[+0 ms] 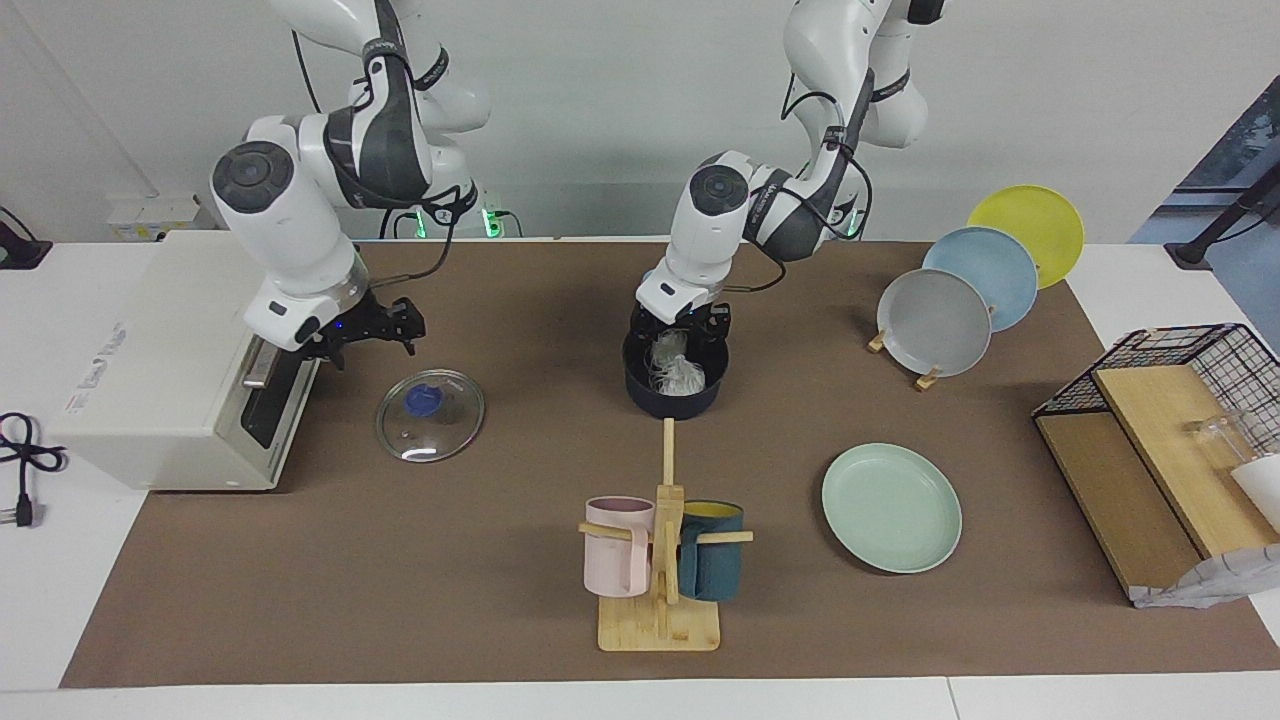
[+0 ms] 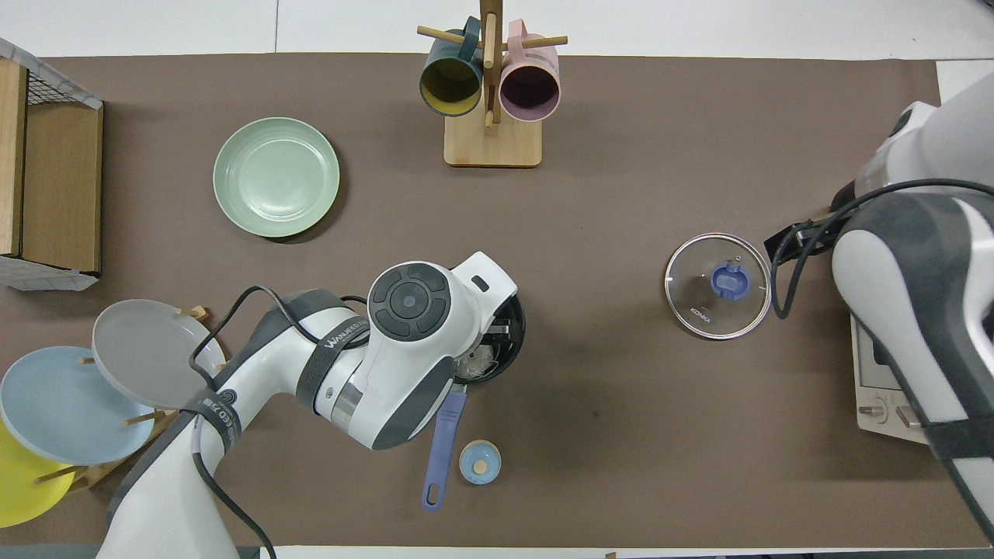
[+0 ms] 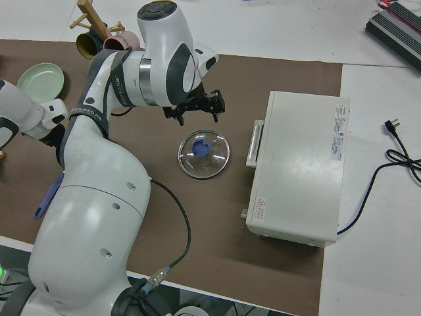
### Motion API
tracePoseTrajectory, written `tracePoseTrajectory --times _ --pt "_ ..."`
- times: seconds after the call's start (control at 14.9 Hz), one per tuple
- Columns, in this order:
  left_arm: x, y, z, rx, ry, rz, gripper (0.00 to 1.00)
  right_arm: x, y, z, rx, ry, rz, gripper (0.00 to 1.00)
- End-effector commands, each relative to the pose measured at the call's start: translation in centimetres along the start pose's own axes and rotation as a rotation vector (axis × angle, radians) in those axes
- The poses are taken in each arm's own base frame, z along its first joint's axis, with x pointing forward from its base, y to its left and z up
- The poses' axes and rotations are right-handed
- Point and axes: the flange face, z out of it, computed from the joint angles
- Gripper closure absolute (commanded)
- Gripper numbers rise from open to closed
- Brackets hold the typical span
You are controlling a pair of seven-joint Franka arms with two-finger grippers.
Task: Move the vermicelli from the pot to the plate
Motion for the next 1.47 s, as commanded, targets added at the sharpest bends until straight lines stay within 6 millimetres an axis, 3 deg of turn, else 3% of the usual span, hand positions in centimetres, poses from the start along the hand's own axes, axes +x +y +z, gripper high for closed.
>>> tracePoseTrajectory --times 0.0,0.2,0.47,0.54,0.6,0.74,0.8,1.07,1.41 --pt "-0.1 0.6 2.2 0.025 0.007 0.046 0.00 -1.8 0.8 -4.5 -0.003 0.024 0.040 0.00" --pt "-0.5 1.2 3.2 0.045 0.002 0.074 0.00 -4.7 0.5 -7.3 0.000 0.016 0.050 0.00" --pt "-0.4 1.3 4.0 0.047 0.008 0.082 0.00 -4.9 1.3 -8.1 -0.010 0.026 0.064 0.00" --pt "-0.4 1.3 4.0 0.049 0.009 0.084 0.07 -5.0 1.9 -8.2 -0.005 0.033 0.076 0.00" --pt "-0.4 1.3 4.0 0.049 0.009 0.084 0.30 -5.1 2.2 -8.2 -0.003 0.033 0.082 0.00" --pt "-0.4 1.3 4.0 0.050 0.008 0.092 0.92 -5.2 2.2 -8.2 -0.004 0.028 0.083 0.00" --pt "-0.1 1.1 3.8 0.052 0.009 0.102 1.00 -5.3 2.3 -8.2 -0.003 0.023 0.084 0.00" --pt "0.9 -0.1 1.7 0.060 0.028 0.106 1.00 -5.7 2.5 -8.3 -0.005 0.012 0.112 0.00" --pt "2.6 -1.8 -6.7 0.084 -0.016 0.087 1.00 -5.8 2.5 -8.6 -0.001 0.020 0.120 0.00"
